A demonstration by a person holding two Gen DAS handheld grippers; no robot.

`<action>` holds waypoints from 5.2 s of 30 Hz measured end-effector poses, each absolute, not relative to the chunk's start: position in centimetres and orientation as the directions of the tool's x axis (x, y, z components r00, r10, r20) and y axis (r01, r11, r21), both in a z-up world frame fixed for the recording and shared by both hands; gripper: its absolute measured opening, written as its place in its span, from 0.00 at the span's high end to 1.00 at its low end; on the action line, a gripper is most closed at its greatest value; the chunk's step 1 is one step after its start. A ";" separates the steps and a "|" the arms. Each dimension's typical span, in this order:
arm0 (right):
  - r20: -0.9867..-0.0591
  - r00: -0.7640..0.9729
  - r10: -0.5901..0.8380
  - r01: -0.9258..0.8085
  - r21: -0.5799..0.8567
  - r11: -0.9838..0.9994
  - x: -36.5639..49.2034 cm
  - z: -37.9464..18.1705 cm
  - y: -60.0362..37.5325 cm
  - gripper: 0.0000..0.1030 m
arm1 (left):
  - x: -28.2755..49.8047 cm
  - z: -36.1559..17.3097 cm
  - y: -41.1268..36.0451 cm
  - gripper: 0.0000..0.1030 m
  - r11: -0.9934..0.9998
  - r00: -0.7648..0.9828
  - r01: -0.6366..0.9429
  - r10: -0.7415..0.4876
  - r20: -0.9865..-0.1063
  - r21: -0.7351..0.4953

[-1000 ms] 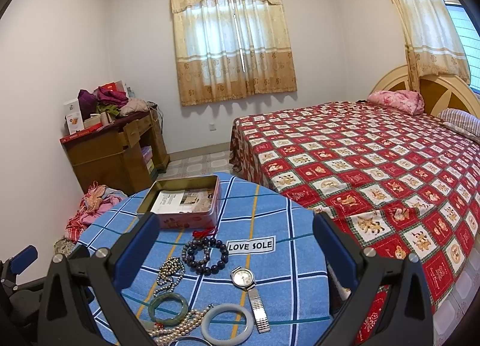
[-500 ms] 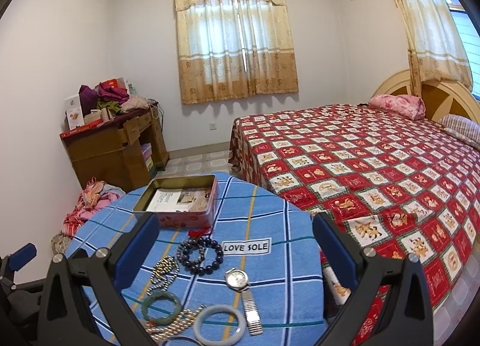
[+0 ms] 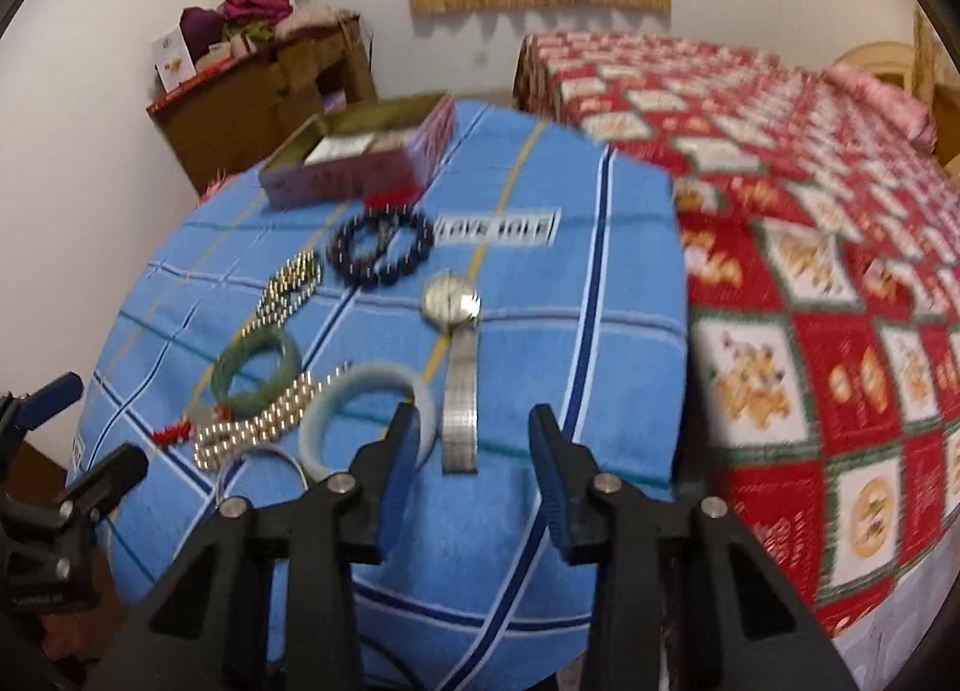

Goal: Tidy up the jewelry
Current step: 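Grasp the silver wristwatch with the right tool while the left tool reaches the green jade bangle, then grasp the green jade bangle with the left tool while the right tool lifts the watch, then lower the bangle into the pink tin with the left tool while the right tool drops the watch in, then grasp the dark bead bracelet with the right tool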

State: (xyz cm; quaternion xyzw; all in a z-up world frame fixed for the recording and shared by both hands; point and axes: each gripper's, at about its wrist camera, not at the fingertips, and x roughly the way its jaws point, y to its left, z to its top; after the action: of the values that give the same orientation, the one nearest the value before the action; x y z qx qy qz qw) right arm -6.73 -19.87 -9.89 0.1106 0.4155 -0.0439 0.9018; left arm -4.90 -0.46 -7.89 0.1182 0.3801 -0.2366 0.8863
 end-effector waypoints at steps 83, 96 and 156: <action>-0.541 0.817 0.202 -0.010 0.337 0.942 15.7 -1.2 -22.1 0.63 | 20.2 -2.3 -3.4 0.95 0.882 0.661 0.444 -0.441 -0.607 -0.158; -0.694 0.675 0.251 0.002 0.341 0.940 23.6 -8.9 -22.4 0.62 | 27.7 -9.6 -5.0 0.93 0.929 0.574 0.335 -0.335 -0.747 -0.159; -0.810 0.586 -0.028 0.015 -0.024 1.000 8.6 -12.6 -20.1 0.85 | 10.7 -10.6 -1.2 0.26 0.835 0.474 0.527 -0.445 -0.760 -0.160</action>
State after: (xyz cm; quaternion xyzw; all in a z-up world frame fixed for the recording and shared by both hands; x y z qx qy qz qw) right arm 8.63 -20.13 -12.56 -0.0074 0.4546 -0.0121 0.8906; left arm 10.72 -1.16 -10.61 0.0481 0.4274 -0.2836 0.8571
